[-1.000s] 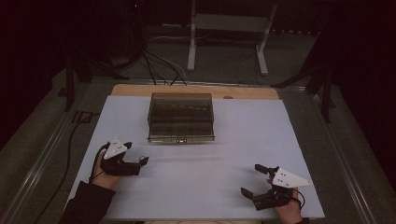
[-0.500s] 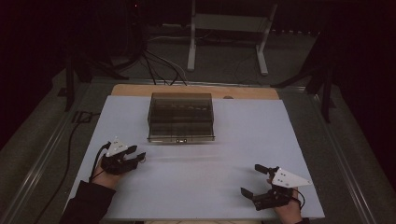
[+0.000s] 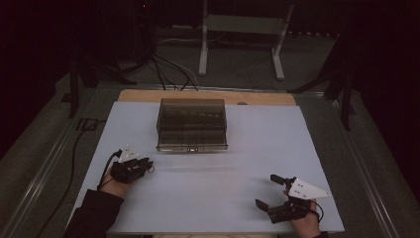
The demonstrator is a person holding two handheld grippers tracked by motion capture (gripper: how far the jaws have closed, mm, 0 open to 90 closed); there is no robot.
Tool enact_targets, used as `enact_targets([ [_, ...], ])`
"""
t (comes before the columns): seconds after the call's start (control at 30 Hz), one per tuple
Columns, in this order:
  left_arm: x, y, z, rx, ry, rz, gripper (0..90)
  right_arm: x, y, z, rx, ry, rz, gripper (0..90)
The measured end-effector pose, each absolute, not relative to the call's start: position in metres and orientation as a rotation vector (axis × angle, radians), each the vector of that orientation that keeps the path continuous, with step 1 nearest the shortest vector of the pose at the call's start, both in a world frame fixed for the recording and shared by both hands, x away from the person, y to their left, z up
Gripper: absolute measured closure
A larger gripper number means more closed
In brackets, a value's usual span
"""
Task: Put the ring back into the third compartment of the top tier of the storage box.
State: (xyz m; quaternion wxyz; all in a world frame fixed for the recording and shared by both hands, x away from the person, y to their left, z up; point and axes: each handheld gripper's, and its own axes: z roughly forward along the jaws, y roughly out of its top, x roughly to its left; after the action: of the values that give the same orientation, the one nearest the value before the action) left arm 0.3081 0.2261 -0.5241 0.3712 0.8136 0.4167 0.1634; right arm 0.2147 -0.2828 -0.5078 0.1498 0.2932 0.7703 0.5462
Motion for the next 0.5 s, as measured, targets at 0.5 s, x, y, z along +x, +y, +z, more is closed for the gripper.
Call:
enact_targets([
  [0.5, 0.3153, 0.2244, -0.5311, 2.121, 1.081, 0.374, 82.8, 0.2148, -0.2827, -0.5081, 0.841, 2.217, 1.563, 0.0],
])
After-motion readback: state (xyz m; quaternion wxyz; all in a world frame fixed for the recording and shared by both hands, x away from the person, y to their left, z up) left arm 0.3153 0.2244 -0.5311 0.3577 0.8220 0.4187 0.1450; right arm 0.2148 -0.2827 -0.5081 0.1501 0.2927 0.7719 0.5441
